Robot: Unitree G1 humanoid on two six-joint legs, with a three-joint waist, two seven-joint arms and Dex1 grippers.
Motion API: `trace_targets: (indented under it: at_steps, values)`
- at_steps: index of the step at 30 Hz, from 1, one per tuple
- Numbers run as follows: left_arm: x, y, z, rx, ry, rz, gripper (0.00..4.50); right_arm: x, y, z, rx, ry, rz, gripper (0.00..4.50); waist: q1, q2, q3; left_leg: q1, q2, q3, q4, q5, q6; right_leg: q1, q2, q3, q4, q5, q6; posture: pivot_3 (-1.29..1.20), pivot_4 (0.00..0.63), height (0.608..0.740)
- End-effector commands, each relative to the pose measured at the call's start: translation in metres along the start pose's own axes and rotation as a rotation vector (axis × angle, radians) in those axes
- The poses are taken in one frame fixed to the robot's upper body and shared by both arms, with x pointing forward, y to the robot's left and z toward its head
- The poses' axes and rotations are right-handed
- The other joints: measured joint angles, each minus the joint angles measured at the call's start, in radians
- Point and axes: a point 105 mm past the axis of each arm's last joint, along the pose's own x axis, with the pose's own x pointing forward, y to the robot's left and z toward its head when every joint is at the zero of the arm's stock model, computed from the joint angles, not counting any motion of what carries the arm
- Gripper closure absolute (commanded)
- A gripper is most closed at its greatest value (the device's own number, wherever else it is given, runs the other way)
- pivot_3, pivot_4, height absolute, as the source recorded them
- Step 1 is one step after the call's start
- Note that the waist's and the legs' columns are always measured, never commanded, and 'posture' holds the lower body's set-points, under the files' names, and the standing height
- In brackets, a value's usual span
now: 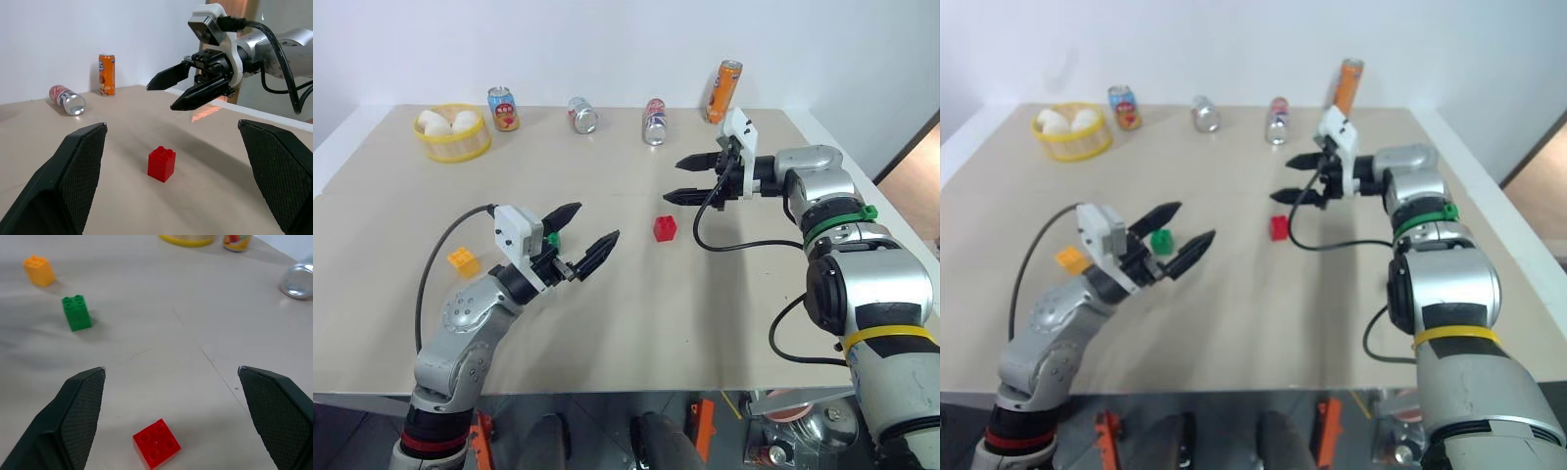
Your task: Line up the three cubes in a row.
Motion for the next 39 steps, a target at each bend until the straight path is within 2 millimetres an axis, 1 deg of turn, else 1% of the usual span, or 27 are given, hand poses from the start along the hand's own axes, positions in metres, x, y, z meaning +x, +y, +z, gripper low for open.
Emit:
trace_targets:
  at_steps: [1,3,5,7,9,12,14,16,18,20,25,28,31,37,39]
  values:
    - [0.006,-0.005,0.010,0.018,-0.057,-0.025,0.06,0.000,-0.004,-0.007,0.059,-0.015,-0.045,0.00,0.000,0.000,0.000,0.000,0.000,0.000,0.000,0.000,0.000,0.000,0.000,0.000,0.000,0.000,0.000,0.00,0.150,0.740]
    - [0.008,-0.006,0.010,0.014,-0.059,-0.031,0.06,0.004,-0.002,-0.011,0.098,-0.030,-0.043,0.00,0.000,0.000,0.000,0.000,0.000,0.000,0.000,0.000,0.000,0.000,0.000,0.000,0.000,0.000,0.000,0.00,0.150,0.740]
    - [0.008,-0.007,0.010,0.012,-0.061,-0.030,0.06,0.008,-0.003,-0.016,0.128,-0.029,-0.080,0.00,-0.001,0.000,0.000,0.000,0.000,0.000,0.000,0.000,0.000,0.000,0.000,0.000,0.000,0.000,0.000,0.00,0.150,0.740]
    - [0.007,-0.008,0.011,0.014,-0.061,-0.030,0.06,0.010,-0.011,-0.004,0.148,-0.109,-0.148,0.00,-0.001,0.000,0.000,0.000,0.000,0.000,0.000,0.000,0.000,0.000,0.000,0.000,0.000,0.000,0.000,0.00,0.150,0.740]
    - [0.005,-0.007,0.013,0.020,-0.060,-0.019,0.06,0.009,-0.024,0.009,0.121,-0.170,-0.265,0.00,-0.001,0.000,0.000,0.000,0.000,0.000,0.000,0.000,0.000,0.000,0.001,0.000,0.000,0.000,0.000,0.00,0.150,0.740]
    - [0.001,-0.004,0.013,0.022,-0.058,0.008,0.06,0.010,-0.032,0.018,0.150,-0.240,-0.360,0.00,-0.001,0.000,0.000,0.000,0.000,0.000,0.000,0.000,0.000,0.000,0.000,0.001,0.000,0.000,0.000,0.00,0.150,0.740]
    - [-0.004,-0.003,0.012,0.016,-0.053,0.021,0.06,0.016,-0.034,0.017,0.189,-0.278,-0.414,0.00,-0.003,0.000,0.000,0.000,0.000,0.000,0.000,0.000,0.000,0.000,0.000,0.001,0.000,0.000,0.000,0.00,0.150,0.740]
    - [-0.007,-0.004,0.011,0.007,-0.043,0.024,0.06,0.028,-0.033,0.004,0.233,-0.257,-0.490,0.00,-0.003,0.000,0.000,0.000,0.000,0.001,-0.001,0.000,0.000,-0.001,0.001,0.002,0.000,0.000,0.000,0.00,0.150,0.740]
    - [-0.009,-0.004,0.010,0.000,-0.036,0.023,0.06,0.038,-0.029,-0.005,0.295,-0.267,-0.564,0.00,-0.001,0.000,-0.001,0.000,0.001,0.000,-0.001,0.000,0.000,-0.001,0.001,0.001,0.001,0.000,0.000,0.00,0.150,0.740]
    - [-0.010,-0.001,0.010,-0.001,-0.029,0.025,0.06,0.046,-0.021,-0.014,0.341,-0.273,-0.669,0.00,0.000,0.000,-0.001,0.000,0.002,-0.001,-0.001,0.000,0.000,-0.001,0.002,0.001,0.001,0.000,0.000,0.00,0.150,0.740]
    - [-0.010,0.007,0.011,0.005,-0.017,0.022,0.06,0.045,0.006,-0.026,0.385,-0.273,-0.890,0.00,0.001,0.000,-0.001,-0.003,0.001,-0.001,-0.001,0.000,0.000,-0.003,0.001,0.001,0.002,0.000,0.000,0.00,0.150,0.740]
    - [-0.009,0.010,0.011,0.015,-0.010,0.015,0.06,0.041,0.018,-0.025,0.391,-0.283,-0.926,0.00,0.001,0.000,-0.001,-0.003,0.001,-0.001,0.000,0.000,0.000,-0.003,0.001,0.000,0.001,-0.002,0.003,0.00,0.150,0.740]
    - [-0.010,0.011,0.012,0.017,-0.011,0.016,0.06,0.043,0.029,-0.018,0.391,-0.314,-0.898,0.00,0.000,0.000,-0.001,-0.002,0.002,-0.001,0.000,0.001,0.001,-0.002,0.001,0.000,0.001,-0.002,0.003,0.00,0.150,0.740]
    - [-0.010,0.010,0.012,0.016,-0.012,0.021,0.06,0.043,0.036,-0.013,0.404,-0.318,-0.891,0.00,-0.001,0.000,-0.001,-0.001,0.003,-0.001,0.000,0.001,0.002,-0.002,0.003,0.000,0.001,-0.002,-0.001,0.00,0.150,0.740]
    - [-0.010,0.011,0.012,0.017,-0.012,0.024,0.06,0.047,0.041,-0.016,0.420,-0.298,-0.875,0.00,-0.001,0.000,-0.001,-0.001,0.003,-0.001,0.000,0.002,0.002,-0.002,0.003,0.000,0.001,-0.002,-0.001,0.00,0.150,0.740]
